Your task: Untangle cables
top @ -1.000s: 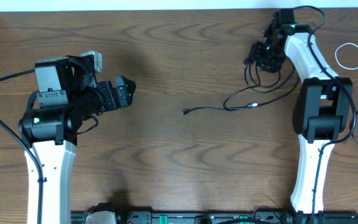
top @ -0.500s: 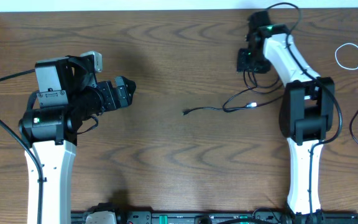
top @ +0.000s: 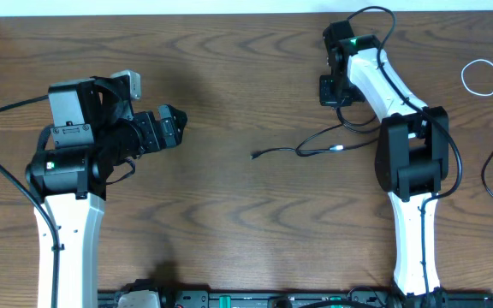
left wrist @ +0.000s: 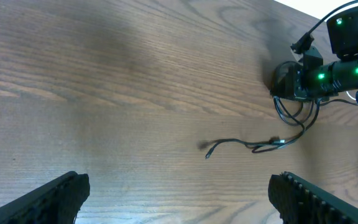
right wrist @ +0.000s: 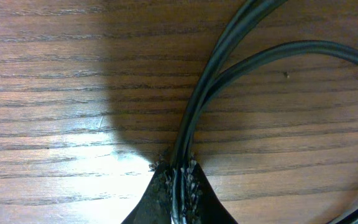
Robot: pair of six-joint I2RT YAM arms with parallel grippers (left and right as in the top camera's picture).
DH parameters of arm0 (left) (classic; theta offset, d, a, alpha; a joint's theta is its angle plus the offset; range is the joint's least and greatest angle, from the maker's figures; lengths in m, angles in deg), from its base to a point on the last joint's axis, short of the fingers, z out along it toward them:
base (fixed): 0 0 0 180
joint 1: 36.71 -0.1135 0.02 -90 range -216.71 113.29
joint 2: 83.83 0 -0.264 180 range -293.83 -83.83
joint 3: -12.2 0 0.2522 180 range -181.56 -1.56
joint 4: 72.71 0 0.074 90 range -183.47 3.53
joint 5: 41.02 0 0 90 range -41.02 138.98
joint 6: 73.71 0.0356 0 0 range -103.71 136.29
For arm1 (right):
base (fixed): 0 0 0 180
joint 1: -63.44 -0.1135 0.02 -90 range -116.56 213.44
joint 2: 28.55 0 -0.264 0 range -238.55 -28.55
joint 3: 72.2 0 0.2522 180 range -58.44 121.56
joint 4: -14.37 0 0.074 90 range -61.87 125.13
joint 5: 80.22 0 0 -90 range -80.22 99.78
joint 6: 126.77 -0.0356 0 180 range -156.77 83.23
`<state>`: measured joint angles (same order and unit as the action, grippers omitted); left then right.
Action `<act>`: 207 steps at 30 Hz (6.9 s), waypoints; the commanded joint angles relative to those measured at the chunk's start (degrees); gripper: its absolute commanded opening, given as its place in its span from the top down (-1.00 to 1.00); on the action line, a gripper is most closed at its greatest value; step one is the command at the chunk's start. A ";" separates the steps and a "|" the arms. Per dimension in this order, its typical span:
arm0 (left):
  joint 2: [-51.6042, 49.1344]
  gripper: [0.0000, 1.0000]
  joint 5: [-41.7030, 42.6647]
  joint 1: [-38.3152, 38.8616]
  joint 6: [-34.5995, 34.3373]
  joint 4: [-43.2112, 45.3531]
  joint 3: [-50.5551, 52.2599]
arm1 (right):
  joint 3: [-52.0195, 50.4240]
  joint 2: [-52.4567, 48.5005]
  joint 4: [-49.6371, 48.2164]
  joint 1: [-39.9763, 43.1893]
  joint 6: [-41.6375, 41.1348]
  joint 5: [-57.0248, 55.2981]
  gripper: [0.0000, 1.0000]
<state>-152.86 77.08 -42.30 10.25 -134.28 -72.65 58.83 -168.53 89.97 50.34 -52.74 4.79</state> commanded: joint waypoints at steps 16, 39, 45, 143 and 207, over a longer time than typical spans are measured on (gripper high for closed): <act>-0.20 -0.96 -0.33 -0.20 -0.26 -0.15 -1.25 | -1.07 16.04 0.33 21.40 16.35 51.63 0.98; -0.20 -0.96 -0.33 -0.20 -0.26 -0.15 -1.25 | 4.17 31.23 -5.79 60.17 4.94 44.57 0.98; -0.20 -0.96 -0.33 -0.20 -0.26 -0.15 -1.25 | 12.79 31.23 -2.01 66.31 2.45 31.95 0.98; -0.20 -0.96 -0.33 -0.20 -0.28 -0.15 -1.25 | -25.86 80.87 3.15 16.22 23.06 27.69 -0.98; -0.20 -0.96 -5.35 -0.20 2.56 -0.15 -1.25 | -116.96 139.60 -57.55 8.66 17.29 5.35 -0.98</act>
<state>-152.89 76.29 -42.30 10.58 -134.30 -72.76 -57.86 -29.39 32.42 59.23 -34.88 10.80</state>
